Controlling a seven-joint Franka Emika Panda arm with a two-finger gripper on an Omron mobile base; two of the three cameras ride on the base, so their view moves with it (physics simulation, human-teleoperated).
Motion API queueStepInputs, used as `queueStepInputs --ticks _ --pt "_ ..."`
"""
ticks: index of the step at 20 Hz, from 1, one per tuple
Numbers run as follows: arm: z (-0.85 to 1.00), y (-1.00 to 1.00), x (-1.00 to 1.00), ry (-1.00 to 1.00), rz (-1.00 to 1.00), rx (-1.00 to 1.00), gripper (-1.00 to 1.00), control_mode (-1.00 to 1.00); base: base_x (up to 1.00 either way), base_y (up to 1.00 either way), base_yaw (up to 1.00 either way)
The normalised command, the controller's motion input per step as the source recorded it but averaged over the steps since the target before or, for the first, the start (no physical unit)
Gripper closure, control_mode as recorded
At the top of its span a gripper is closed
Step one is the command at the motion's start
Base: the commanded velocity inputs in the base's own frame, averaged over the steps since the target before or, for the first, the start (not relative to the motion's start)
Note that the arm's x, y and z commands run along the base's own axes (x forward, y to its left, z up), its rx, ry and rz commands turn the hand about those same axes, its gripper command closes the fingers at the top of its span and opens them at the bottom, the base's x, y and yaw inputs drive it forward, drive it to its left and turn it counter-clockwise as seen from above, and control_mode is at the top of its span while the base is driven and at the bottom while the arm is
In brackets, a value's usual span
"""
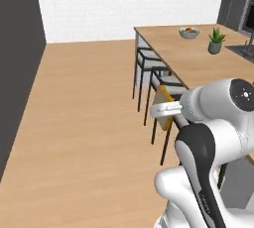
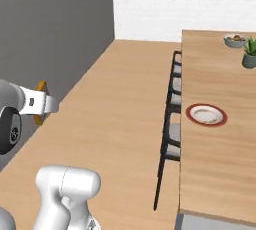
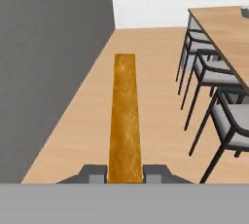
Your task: Start the toaster. Once the lever pops up, take the bread to the plate on the dining counter.
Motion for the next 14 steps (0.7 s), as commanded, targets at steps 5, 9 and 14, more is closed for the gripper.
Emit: queueStepInputs --ticks 5,9,14 --pt "0.0 0.0 0.0 0.0 0.0 0.0 1.0 1.0 0.81 0.78 -0.72" --pt "0.0 0.0 0.0 0.0 0.0 0.0 1.0 1.0 0.72 0.73 -0.75" --pt "0.0 0.0 0.0 0.0 0.0 0.0 1.0 1.0 0.6 0.65 -0.78"
